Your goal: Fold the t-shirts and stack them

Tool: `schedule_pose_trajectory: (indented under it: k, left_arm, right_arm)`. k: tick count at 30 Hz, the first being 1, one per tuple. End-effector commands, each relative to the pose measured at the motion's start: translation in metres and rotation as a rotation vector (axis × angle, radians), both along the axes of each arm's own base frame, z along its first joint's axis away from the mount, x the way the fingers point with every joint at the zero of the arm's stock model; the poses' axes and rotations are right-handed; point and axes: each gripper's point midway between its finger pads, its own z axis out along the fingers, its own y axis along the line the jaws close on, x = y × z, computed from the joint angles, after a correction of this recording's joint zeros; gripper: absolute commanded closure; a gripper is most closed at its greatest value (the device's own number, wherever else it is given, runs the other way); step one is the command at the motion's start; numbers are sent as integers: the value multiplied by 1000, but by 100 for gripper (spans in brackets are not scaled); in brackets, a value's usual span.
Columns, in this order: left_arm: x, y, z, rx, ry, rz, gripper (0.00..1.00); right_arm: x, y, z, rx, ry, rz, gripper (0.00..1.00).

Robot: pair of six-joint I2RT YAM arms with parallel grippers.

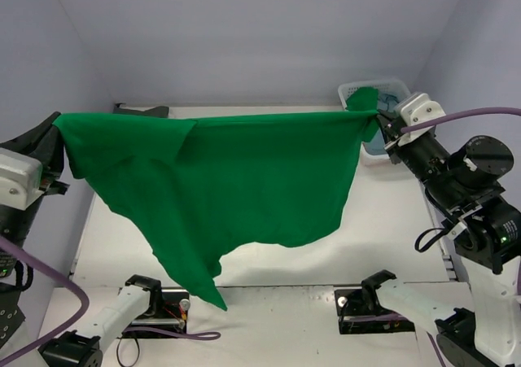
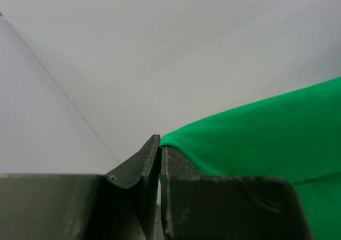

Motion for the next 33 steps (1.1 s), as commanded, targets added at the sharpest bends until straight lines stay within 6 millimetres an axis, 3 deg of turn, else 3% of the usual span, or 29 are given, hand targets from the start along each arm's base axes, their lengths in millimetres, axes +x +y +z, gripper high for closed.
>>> schedule_pose_trajectory:
  k: [1, 2, 4, 5, 6, 8, 9, 11, 12, 13, 14, 15, 17, 18, 19, 20, 22, 24, 26, 27, 29, 30, 32, 33]
  left_arm:
    - [31, 2, 0, -3, 9, 49, 100]
    - [39, 3, -2, 29, 2, 70, 100]
    - [74, 6, -27, 76, 68, 123, 100]
    - [87, 7, -28, 113, 45, 151, 100]
    - [117, 3, -58, 161, 116, 162, 100]
    - [148, 3, -77, 238, 125, 199, 100]
    - [180, -1, -111, 274, 211, 206, 100]
    - [212, 2, -131, 311, 250, 252, 100]
    - [240, 0, -155, 331, 313, 261, 100]
    - [256, -1, -162, 337, 314, 274, 100]
    - [270, 3, -170, 339, 322, 303, 100]
    - [295, 3, -191, 343, 366, 327, 100]
    - [320, 6, -196, 323, 353, 362, 100]
    - [341, 3, -218, 329, 398, 365, 100]
    - [352, 2, -215, 308, 393, 370, 100]
    - [371, 0, -238, 319, 436, 374, 100]
    - [392, -3, -252, 298, 467, 387, 100]
    - [397, -2, -255, 263, 487, 397, 100]
    - [394, -4, -245, 233, 469, 393, 100]
    - [390, -6, -240, 213, 462, 379, 100]
    - [372, -9, -223, 189, 444, 351, 100]
    - [363, -12, -216, 164, 441, 336, 100]
    - [334, -13, -186, 130, 400, 309, 100]
    - [321, -17, -183, 113, 418, 288, 100]
  right_arm:
    - [21, -2, -3, -15, -11, -49, 100]
    - [35, 2, -17, -40, 26, -54, 100]
    - [53, 10, -42, -80, 83, -55, 100]
    - [69, 18, -60, -109, 128, -49, 100]
    - [79, 22, -77, -132, 166, -46, 100]
    - [108, 33, -107, -181, 224, -49, 100]
    - [120, 37, -124, -202, 257, -53, 100]
    - [151, 43, -156, -231, 316, -62, 100]
    - [162, 44, -165, -232, 335, -63, 100]
    - [173, 45, -169, -225, 345, -69, 100]
    - [193, 44, -189, -219, 391, -78, 100]
    - [204, 43, -196, -213, 407, -86, 100]
    - [235, 36, -214, -198, 434, -124, 100]
    - [245, 33, -223, -190, 452, -137, 100]
    - [261, 33, -237, -188, 473, -144, 100]
    - [269, 27, -245, -176, 488, -159, 100]
    - [282, 25, -264, -177, 513, -164, 100]
    - [282, 26, -274, -177, 524, -154, 100]
    - [275, 26, -274, -171, 521, -145, 100]
    - [267, 27, -259, -155, 497, -134, 100]
    - [251, 29, -251, -144, 490, -119, 100]
    - [235, 29, -225, -127, 448, -111, 100]
    - [214, 30, -207, -113, 425, -100, 100]
    - [192, 30, -179, -94, 372, -88, 100]
